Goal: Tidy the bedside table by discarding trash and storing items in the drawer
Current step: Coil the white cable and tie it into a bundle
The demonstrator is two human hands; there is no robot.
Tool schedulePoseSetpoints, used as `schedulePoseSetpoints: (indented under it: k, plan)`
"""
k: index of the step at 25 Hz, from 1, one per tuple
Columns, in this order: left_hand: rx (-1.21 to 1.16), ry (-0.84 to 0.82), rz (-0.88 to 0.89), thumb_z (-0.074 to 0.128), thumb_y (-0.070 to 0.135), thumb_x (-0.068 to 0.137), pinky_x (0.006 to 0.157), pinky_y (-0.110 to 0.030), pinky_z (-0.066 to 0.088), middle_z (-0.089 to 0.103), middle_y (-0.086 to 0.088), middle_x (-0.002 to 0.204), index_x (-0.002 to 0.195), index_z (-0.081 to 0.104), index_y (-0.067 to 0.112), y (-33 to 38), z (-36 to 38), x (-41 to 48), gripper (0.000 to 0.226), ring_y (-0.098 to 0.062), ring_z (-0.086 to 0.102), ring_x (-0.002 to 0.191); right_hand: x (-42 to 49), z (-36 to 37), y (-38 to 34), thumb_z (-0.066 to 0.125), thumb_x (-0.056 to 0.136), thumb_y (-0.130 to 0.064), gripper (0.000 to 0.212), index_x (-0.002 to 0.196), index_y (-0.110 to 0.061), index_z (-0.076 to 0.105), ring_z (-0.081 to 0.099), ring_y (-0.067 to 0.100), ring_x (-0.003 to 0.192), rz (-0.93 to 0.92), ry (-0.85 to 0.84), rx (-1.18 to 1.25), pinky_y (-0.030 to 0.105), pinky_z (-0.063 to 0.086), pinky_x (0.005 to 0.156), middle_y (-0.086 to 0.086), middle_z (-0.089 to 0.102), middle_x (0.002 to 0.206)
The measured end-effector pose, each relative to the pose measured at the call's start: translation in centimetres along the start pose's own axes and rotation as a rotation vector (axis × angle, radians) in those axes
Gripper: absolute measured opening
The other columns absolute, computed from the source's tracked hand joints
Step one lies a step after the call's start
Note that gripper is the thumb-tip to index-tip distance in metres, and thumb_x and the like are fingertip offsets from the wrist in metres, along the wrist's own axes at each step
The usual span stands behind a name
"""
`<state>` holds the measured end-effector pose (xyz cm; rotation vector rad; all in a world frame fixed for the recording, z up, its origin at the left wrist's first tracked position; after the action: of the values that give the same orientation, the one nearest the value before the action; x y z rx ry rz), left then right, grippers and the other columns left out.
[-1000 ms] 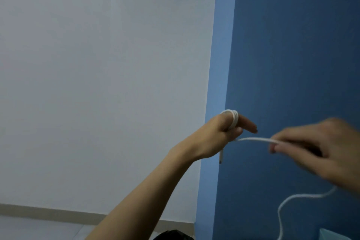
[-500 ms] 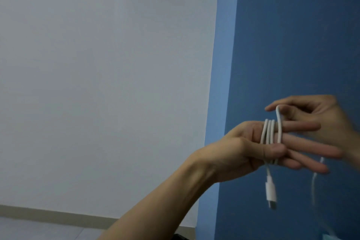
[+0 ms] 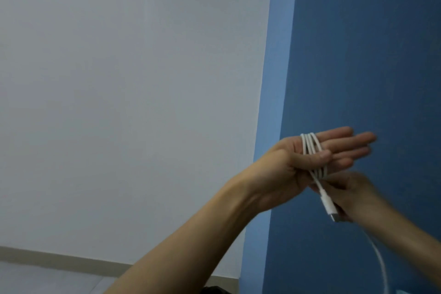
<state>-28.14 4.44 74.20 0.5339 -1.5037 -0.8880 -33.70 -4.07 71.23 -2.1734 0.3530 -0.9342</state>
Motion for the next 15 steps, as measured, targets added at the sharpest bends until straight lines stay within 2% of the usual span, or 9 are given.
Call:
schedulePoseSetpoints:
  k: [2, 3, 5, 8, 10, 11, 14, 15]
  plan:
    - [0.113, 0.058, 0.022, 0.027, -0.012, 0.094, 0.102, -0.022, 0.042, 0.036, -0.023, 0.147, 0.139, 0.033, -0.006, 0.0, -1.3, 0.0, 0.046, -0.028, 0.039, 0.134, -0.9, 0.8, -1.1, 0.059, 0.083, -0.019, 0.032, 0.056, -0.026, 0.074, 0.028, 0.008, 0.031, -0.026, -0.07, 0.014, 0.013, 0.023, 0.032, -0.001, 0.037, 0.033]
    - [0.153, 0.083, 0.029, 0.028, -0.012, 0.093, 0.102, -0.023, 0.042, 0.038, -0.022, 0.146, 0.138, 0.034, -0.006, 0.1, -1.8, 0.1, 0.045, -0.027, 0.04, 0.134, -1.2, 0.9, -2.0, 0.058, 0.081, -0.025, 0.024, 0.065, -0.023, 0.077, 0.027, 0.008, 0.032, -0.058, -0.09, 0.004, 0.014, 0.023, 0.033, -0.001, 0.036, 0.035]
    - [0.228, 0.122, 0.039, 0.03, -0.013, 0.093, 0.102, -0.023, 0.042, 0.041, -0.021, 0.145, 0.137, 0.036, -0.006, 0.5, -2.6, 0.2, 0.045, -0.025, 0.041, 0.134, -1.7, 0.3, -3.2, 0.06, 0.079, -0.031, 0.024, 0.072, -0.013, 0.075, 0.028, 0.007, 0.034, -0.159, -0.098, -0.127, 0.018, 0.025, 0.036, 0.0, 0.035, 0.037]
    - [0.388, 0.155, 0.047, 0.034, -0.016, 0.091, 0.108, -0.028, 0.037, 0.045, -0.019, 0.143, 0.134, 0.04, -0.005, 1.1, -3.7, 0.5, 0.045, -0.02, 0.042, 0.133, -2.0, -0.1, -4.6, 0.06, 0.085, -0.023, 0.016, 0.076, -0.024, 0.073, 0.035, 0.009, 0.036, -0.273, -0.079, -0.422, 0.018, 0.028, 0.04, -0.002, 0.041, 0.039]
    - [0.535, 0.203, 0.061, 0.036, -0.017, 0.091, 0.111, -0.029, 0.034, 0.048, -0.019, 0.14, 0.133, 0.042, -0.005, 1.4, -4.9, 0.5, 0.044, -0.017, 0.044, 0.132, -2.2, -0.1, -4.8, 0.059, 0.085, -0.023, 0.014, 0.077, -0.026, 0.07, 0.041, 0.009, 0.037, -0.28, -0.097, -0.481, 0.017, 0.031, 0.041, -0.005, 0.048, 0.041]
    - [0.615, 0.239, 0.062, 0.036, -0.017, 0.09, 0.112, -0.028, 0.033, 0.05, -0.018, 0.139, 0.132, 0.043, -0.004, 1.4, -5.6, 0.4, 0.044, -0.016, 0.045, 0.131, -2.5, 0.1, -4.9, 0.059, 0.085, -0.03, 0.016, 0.075, -0.024, 0.07, 0.042, 0.009, 0.038, -0.277, -0.128, -0.51, 0.018, 0.033, 0.041, -0.003, 0.05, 0.043]
    - [0.775, 0.283, 0.007, 0.035, -0.015, 0.091, 0.109, -0.027, 0.035, 0.058, -0.017, 0.131, 0.128, 0.048, -0.004, 0.1, -7.3, -0.1, 0.04, -0.014, 0.051, 0.125, -4.2, 1.2, -6.5, 0.041, 0.072, -0.073, 0.064, 0.067, -0.015, 0.065, 0.041, 0.007, 0.038, -0.431, -0.221, -0.635, 0.015, 0.032, 0.042, 0.0, 0.051, 0.053]
    - [0.779, 0.258, -0.025, 0.036, -0.011, 0.093, 0.105, -0.025, 0.038, 0.064, -0.014, 0.125, 0.125, 0.05, -0.004, -0.7, -7.5, -0.4, 0.035, -0.01, 0.056, 0.117, -4.7, 1.0, -7.4, 0.038, 0.072, -0.074, 0.063, 0.065, -0.017, 0.065, 0.039, 0.006, 0.036, -0.474, -0.207, -0.637, 0.012, 0.03, 0.039, -0.003, 0.048, 0.049]
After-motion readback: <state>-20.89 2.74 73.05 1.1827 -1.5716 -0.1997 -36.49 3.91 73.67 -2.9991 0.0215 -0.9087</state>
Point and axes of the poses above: each hand's wrist, its own x-axis towards the middle knuckle, its own z-axis out of the palm, y = z × x, the point moved 6 cm from there along x, towards the middle knuckle
